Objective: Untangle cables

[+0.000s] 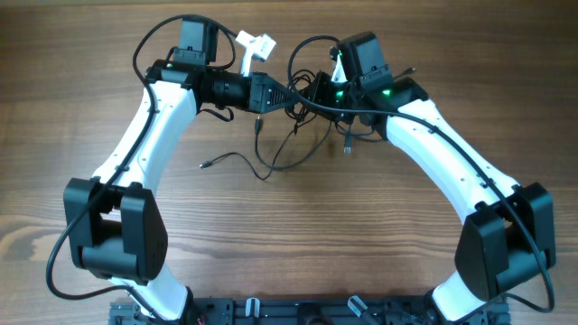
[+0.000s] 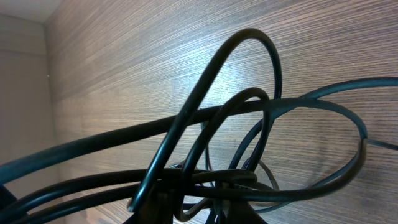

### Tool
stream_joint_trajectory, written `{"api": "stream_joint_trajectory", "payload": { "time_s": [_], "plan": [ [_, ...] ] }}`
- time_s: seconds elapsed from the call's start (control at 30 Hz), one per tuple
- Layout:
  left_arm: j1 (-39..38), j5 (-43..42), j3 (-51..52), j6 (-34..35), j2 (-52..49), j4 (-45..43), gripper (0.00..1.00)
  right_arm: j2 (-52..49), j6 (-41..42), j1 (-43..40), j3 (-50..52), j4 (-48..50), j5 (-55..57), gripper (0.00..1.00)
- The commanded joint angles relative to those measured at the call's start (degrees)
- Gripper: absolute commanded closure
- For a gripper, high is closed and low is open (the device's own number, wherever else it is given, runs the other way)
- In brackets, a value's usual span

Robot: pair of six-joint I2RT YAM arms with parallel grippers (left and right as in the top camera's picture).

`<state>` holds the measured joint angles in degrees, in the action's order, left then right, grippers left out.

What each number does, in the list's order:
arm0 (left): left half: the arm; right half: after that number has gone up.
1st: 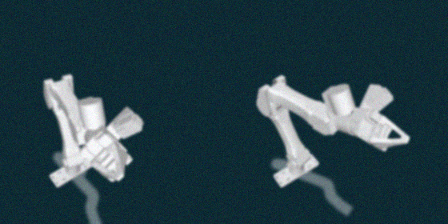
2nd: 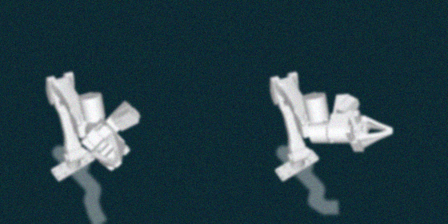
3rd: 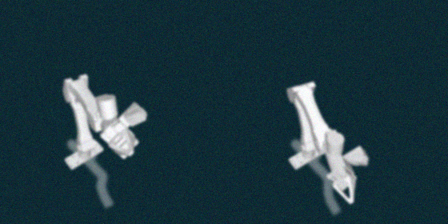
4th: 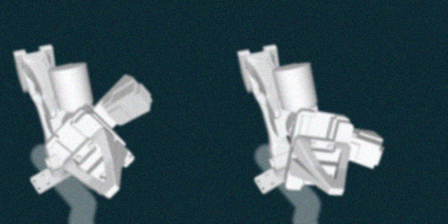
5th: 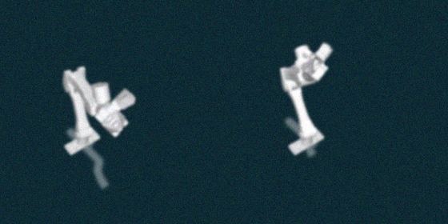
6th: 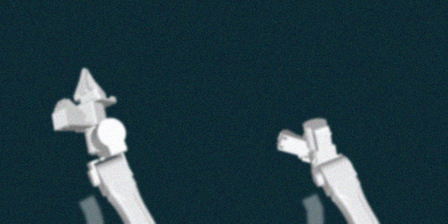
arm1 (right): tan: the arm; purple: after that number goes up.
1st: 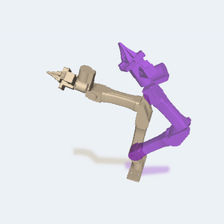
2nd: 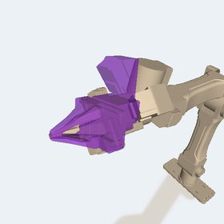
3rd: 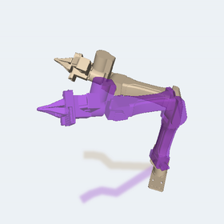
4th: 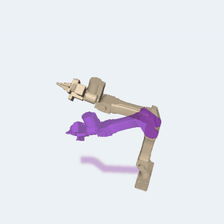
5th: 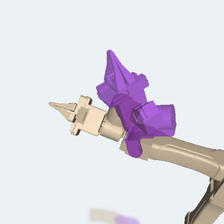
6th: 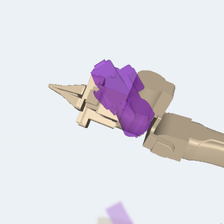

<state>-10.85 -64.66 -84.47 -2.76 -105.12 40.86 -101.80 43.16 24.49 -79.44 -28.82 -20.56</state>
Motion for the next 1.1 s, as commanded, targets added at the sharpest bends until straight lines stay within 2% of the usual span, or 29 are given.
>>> {"api": "stream_joint_trajectory", "payload": {
  "time_s": [0.0, 0.13, 0.37, 0.47, 0.5, 0.53, 0.6, 0.7, 0.8, 0.9, 1.0, 1.07],
  "plan": [
    [0.13, -2.43, 0.15, -1.31, -0.66, 0.04, 0.96, -0.96, 0.70, 0.09, -0.70, 0.37, -0.46, 0.77],
    [0.13, -2.43, 0.15, -1.33, -0.66, 0.04, 0.96, -0.96, 0.74, 0.09, -0.70, 0.66, -0.46, 0.73],
    [0.13, -6.27, 0.15, -1.33, -0.66, 0.00, 0.96, -0.96, 0.50, 0.09, -0.70, 0.70, -0.48, 0.76],
    [0.13, -6.25, 0.15, -1.33, -0.66, 0.00, 0.96, -0.96, 0.44, 0.09, -0.70, 0.72, -0.48, 0.82],
    [0.13, -6.25, 0.15, -1.33, -0.66, 0.00, 0.96, -0.96, 0.28, 0.09, -0.70, 0.72, -0.50, 0.91],
    [0.13, -6.23, 0.15, -1.33, -0.66, 0.00, 0.96, -0.96, 0.28, 0.09, -0.70, 0.74, -0.50, 0.95],
    [0.15, -5.97, 0.15, -1.33, -0.66, 0.00, 0.96, -0.96, -0.61, 0.02, -0.70, 0.94, -1.01, 0.96],
    [0.15, -3.67, 0.15, -1.31, -0.66, 0.09, 0.96, -0.72, -2.95, -1.14, -0.70, 2.71, -9.86, 0.96],
    [0.15, -0.52, 0.15, -1.29, -0.66, 0.35, 0.96, -0.57, -4.17, -3.87, -0.70, 6.73, -26.25, 0.96],
    [0.15, 2.56, 0.15, -1.01, -0.66, 0.31, 0.96, -0.52, -4.20, -6.47, -0.70, 8.04, -36.20, 0.96],
    [0.22, 9.62, 0.15, 2.99, -0.66, 0.07, 0.96, -0.39, -5.70, -8.35, -0.70, 8.04, -41.51, 0.96],
    [0.55, 17.44, 0.15, 6.86, -0.66, 0.11, 0.96, 0.00, -5.90, -9.84, -0.70, 7.72, -43.12, 0.96]
  ]
}}
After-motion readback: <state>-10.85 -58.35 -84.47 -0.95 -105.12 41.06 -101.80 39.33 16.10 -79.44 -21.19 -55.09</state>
